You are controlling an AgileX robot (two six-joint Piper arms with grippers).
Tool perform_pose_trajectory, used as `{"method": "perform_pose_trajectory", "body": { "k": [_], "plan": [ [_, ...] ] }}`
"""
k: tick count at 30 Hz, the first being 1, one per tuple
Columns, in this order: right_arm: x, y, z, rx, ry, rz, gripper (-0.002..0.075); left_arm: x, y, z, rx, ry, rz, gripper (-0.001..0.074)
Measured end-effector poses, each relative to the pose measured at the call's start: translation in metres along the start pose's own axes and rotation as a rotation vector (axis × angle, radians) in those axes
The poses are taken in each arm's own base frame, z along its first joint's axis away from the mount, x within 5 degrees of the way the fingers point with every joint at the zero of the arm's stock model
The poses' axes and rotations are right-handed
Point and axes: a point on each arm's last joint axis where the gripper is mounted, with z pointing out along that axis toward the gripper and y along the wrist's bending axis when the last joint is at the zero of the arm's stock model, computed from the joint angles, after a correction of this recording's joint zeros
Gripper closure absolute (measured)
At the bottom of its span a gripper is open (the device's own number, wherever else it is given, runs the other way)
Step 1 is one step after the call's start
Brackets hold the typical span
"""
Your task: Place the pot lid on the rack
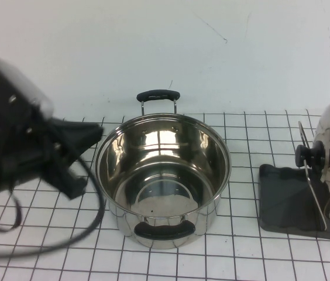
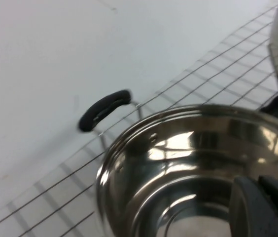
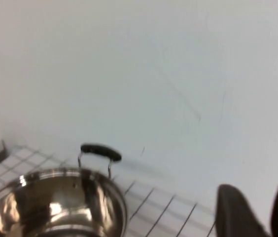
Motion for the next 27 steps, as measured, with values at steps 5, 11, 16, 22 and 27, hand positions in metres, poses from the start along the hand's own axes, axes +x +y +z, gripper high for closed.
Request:
{"method": "perform_pose_trajectory", "body": {
  "k": [5,11,16,22,27],
  "plan": [
    [-0.021,0.024,-0.042,0.08,-0.167,-0.137,0.0701,0.017,-0.025,-0.047,-0.167,-0.01,0.007,0.0736],
    [-0.01,0.049,-0.079,0.123,-0.274,-0.277,0.0724,0.053,-0.057,-0.099,-0.344,-0.111,-0.067,0.0736],
    [0.034,0.053,-0.08,0.121,-0.224,-0.271,0.0727,0.077,-0.075,-0.129,-0.452,-0.256,-0.136,0.0736],
    [0.057,0.053,-0.077,0.108,-0.184,-0.262,0.0727,0.09,-0.085,-0.151,-0.542,-0.405,-0.14,0.0736],
    [0.057,0.054,-0.078,0.106,-0.186,-0.273,0.0727,0.099,-0.088,-0.153,-0.547,-0.428,-0.143,0.0736]
  ]
}}
